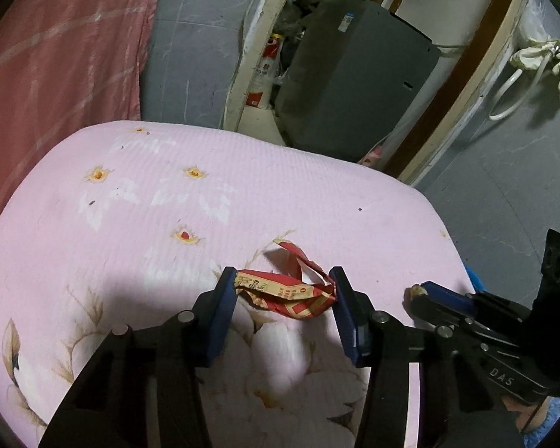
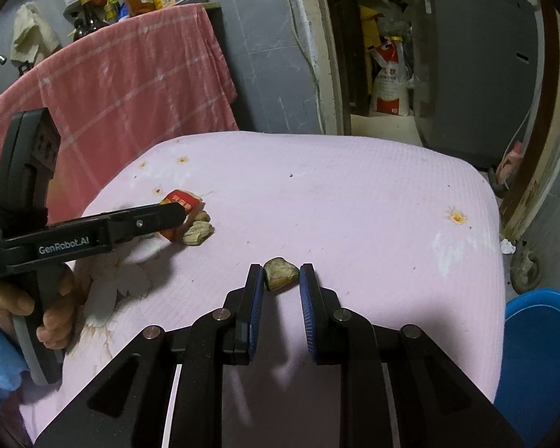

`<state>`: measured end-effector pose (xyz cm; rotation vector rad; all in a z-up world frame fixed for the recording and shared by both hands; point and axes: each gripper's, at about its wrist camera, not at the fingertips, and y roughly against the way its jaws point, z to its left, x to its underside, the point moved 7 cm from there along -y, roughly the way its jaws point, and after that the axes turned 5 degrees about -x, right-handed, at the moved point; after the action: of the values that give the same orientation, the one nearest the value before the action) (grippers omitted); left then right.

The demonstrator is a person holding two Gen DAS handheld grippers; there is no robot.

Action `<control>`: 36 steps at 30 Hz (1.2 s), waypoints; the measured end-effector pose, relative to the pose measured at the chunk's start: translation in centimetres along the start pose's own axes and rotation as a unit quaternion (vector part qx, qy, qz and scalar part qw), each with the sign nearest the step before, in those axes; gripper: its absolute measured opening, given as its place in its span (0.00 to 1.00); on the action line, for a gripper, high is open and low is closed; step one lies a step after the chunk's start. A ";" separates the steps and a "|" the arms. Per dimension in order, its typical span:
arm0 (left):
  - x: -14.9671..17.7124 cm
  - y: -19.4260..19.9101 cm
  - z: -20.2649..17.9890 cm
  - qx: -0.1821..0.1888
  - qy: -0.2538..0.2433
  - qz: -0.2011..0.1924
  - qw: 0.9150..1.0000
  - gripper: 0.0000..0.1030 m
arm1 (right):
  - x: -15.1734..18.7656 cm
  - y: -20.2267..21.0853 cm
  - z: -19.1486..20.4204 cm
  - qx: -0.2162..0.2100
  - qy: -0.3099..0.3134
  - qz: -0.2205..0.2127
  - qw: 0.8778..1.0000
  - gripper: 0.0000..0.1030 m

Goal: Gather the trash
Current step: 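Lift the red wrapper and tan scrap and carry them over the bucket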

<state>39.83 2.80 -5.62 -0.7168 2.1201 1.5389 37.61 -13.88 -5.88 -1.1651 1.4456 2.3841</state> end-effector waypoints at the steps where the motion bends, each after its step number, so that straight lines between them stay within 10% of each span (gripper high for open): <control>1: 0.1 0.3 0.0 0.001 0.000 -0.002 1.000 0.42 | 0.0 0.1 0.0 0.003 0.002 -0.001 1.000 0.17; 36: 5.3 11.7 -6.3 -0.006 -0.086 -0.207 0.974 0.42 | 0.8 11.3 4.3 0.037 0.081 -0.250 0.964 0.17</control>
<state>28.18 -1.09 1.62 -0.9247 1.7036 1.3312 29.49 -16.66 2.63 -1.5186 1.0971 1.9132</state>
